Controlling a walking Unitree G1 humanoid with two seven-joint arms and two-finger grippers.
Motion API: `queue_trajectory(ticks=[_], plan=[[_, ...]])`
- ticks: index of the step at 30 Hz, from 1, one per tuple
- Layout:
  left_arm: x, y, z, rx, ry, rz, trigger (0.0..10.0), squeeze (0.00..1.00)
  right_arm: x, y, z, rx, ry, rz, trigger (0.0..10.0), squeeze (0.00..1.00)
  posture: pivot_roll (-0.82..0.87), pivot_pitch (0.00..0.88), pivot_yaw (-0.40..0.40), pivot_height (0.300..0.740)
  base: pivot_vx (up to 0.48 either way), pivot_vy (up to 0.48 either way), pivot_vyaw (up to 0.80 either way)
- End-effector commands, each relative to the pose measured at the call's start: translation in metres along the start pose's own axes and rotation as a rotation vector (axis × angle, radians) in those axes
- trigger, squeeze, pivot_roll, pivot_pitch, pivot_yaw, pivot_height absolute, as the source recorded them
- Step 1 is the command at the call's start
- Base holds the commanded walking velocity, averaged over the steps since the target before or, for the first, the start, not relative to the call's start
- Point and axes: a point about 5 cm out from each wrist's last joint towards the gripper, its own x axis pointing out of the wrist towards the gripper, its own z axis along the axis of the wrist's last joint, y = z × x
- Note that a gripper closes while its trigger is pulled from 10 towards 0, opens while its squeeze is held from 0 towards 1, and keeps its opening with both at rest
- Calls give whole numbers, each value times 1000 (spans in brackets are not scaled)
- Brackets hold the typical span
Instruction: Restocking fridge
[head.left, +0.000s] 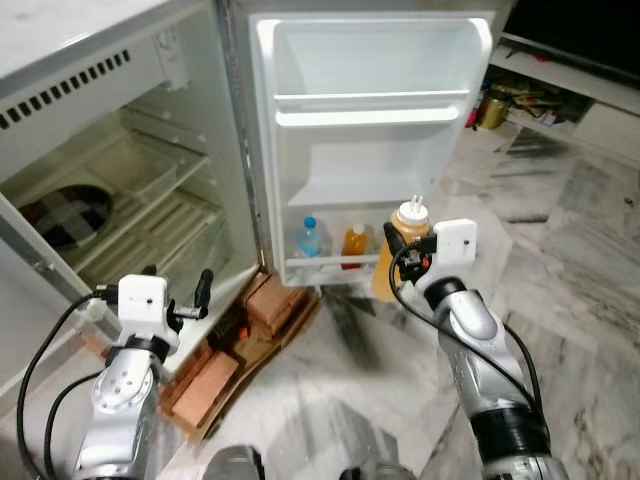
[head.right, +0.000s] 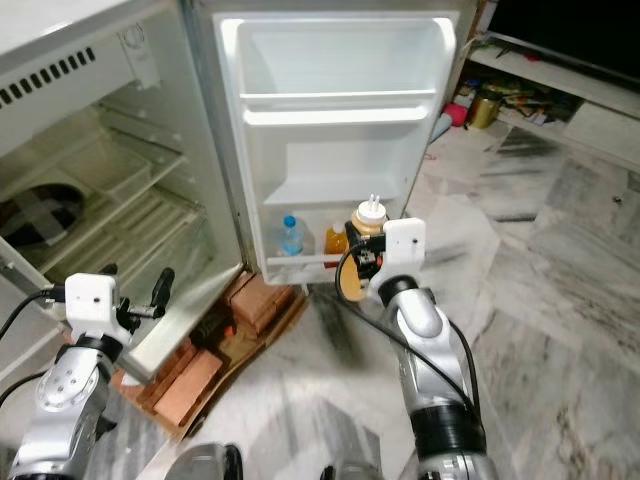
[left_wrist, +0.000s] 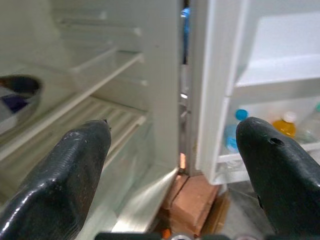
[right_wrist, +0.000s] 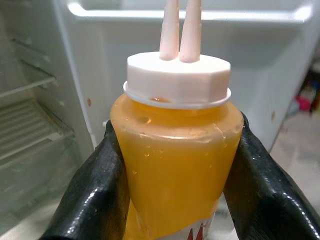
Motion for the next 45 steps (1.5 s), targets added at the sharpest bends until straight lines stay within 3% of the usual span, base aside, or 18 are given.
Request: queue_trajectory(ticks=[1,7,10,13,20,45], plan=[[-4,4,1,3,-5,24,10000,0,-2,1,9,-39,-51,13,10000,0,17,70,-66,740,330,0,0],[-26,16,-10,-11,36,109,10000,0,-26,-7,-3,-30,-11,-10,10000,0,14,77,-57,740,287,0,0],[-30,13,-14,-24,49,113,10000,0,-32,-8,-9,-34,9,-10,10000,0,17,81,-57,740,268,0,0],[-28,8,-12,-23,43,90,10000,0,-33,-5,-11,-38,15,1,10000,0,17,82,-60,740,275,0,0],[-18,11,-9,-23,31,112,10000,0,-29,-2,-9,-50,11,30,10000,0,14,79,-63,740,281,0,0],[-15,9,-8,-19,31,87,10000,0,-24,0,-8,-48,10,45,10000,0,15,86,-58,740,253,0,0]])
